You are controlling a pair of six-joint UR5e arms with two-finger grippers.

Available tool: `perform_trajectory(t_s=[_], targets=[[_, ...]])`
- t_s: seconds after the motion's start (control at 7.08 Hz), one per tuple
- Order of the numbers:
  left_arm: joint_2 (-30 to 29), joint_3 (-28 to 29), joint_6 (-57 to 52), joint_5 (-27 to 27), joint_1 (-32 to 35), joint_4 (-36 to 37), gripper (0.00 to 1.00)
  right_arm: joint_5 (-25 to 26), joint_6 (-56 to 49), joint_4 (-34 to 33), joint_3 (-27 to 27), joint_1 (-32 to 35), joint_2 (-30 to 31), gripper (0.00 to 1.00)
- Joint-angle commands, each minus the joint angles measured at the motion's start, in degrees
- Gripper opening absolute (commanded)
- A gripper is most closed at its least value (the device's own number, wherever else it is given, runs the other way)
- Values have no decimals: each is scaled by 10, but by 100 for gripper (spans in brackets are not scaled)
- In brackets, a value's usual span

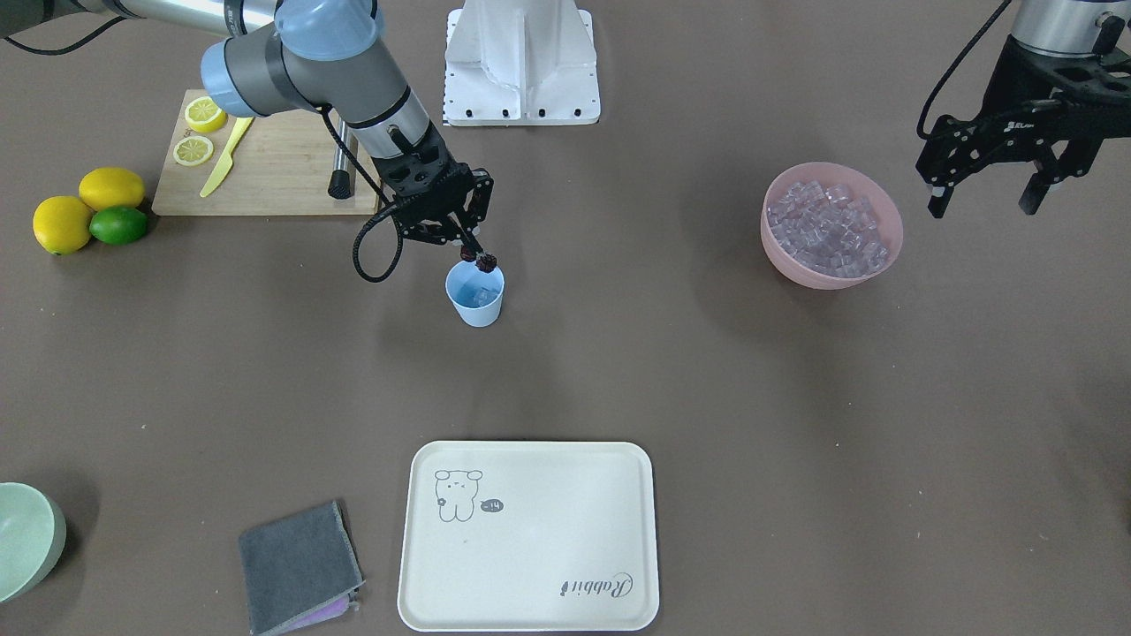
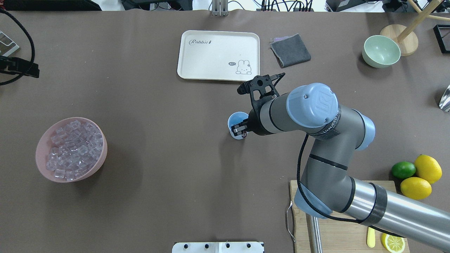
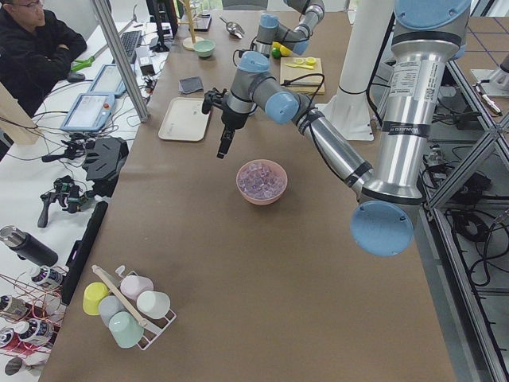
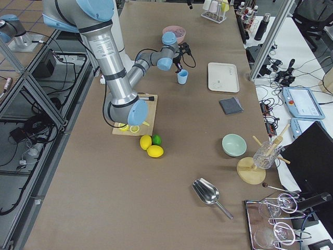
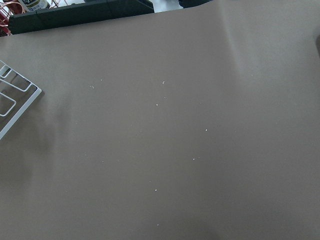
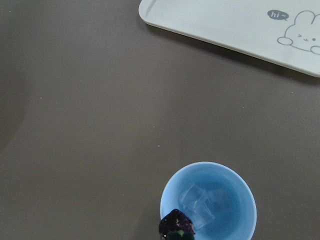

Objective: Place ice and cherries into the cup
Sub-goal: 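Lower the cherries into the cup and open the right gripper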

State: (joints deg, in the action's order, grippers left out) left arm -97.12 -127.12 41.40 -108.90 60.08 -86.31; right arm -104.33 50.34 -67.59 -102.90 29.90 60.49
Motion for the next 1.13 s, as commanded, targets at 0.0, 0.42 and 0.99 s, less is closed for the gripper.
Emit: perform_trajectory(t_s=[0.0,0.42,0.99], targets=[[0,0,0,0,0,0,98,-1,-1,-3,-1,5,-1,0],[-2,0,0,0,0,0,98,-1,0,-3,1,8,-1,0],[-11,15,0,0,0,0,98,4,0,0,9,9,-2,0]])
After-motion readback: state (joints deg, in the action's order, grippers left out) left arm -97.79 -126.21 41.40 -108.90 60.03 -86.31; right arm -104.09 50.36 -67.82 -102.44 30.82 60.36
